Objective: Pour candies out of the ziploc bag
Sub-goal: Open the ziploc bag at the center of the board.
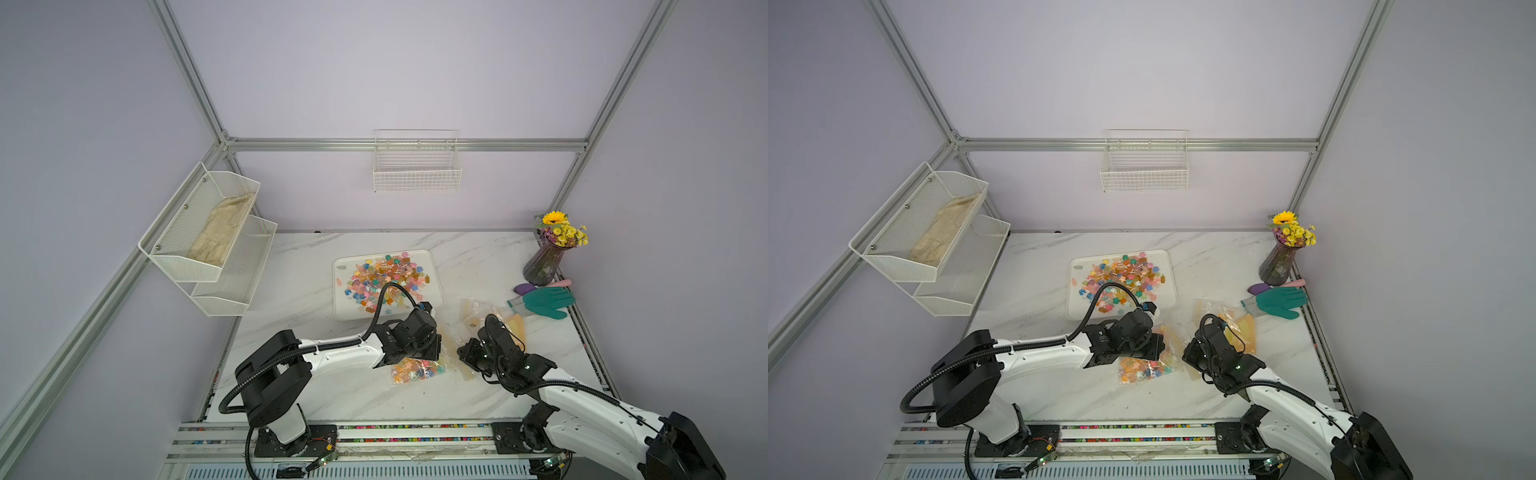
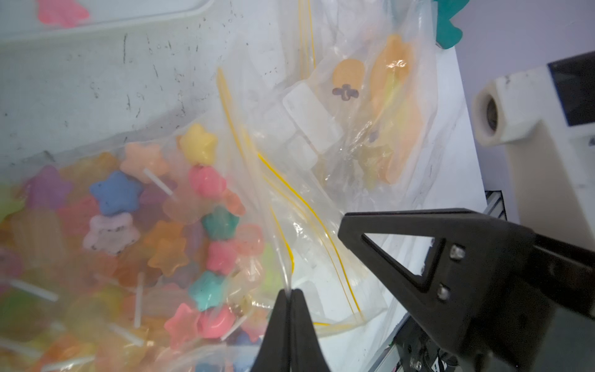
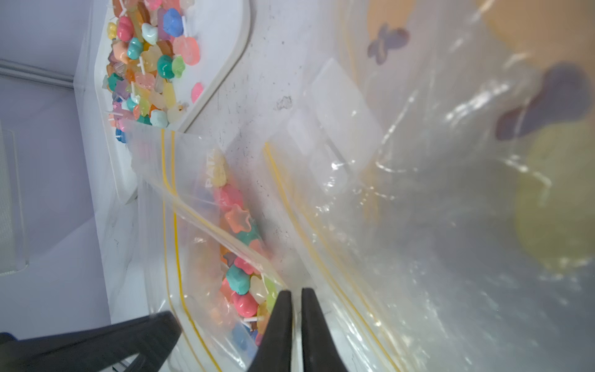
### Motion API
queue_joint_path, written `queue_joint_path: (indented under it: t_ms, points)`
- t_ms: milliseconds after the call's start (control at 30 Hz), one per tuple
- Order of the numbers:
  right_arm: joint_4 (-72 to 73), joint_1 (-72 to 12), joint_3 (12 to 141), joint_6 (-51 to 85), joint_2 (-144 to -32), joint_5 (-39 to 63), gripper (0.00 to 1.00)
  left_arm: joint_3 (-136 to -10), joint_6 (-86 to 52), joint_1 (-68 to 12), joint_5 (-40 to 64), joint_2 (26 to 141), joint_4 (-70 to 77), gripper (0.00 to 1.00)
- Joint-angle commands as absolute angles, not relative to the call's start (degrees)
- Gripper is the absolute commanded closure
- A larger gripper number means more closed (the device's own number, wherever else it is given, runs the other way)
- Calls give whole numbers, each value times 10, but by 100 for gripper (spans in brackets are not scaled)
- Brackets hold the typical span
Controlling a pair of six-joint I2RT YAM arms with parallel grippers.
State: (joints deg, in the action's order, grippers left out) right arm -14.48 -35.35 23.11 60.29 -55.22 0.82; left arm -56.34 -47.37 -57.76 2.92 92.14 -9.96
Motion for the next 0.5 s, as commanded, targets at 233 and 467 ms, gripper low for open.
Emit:
queue_joint_path:
  t_ms: [233,467]
  points:
    - [-87,-351,278,497,-595,24,57,-554,-454,-574,42,904,-95,100]
    - [-64,-351,275,474,-583,50,57,-546,-459,-574,29,897,-99,100]
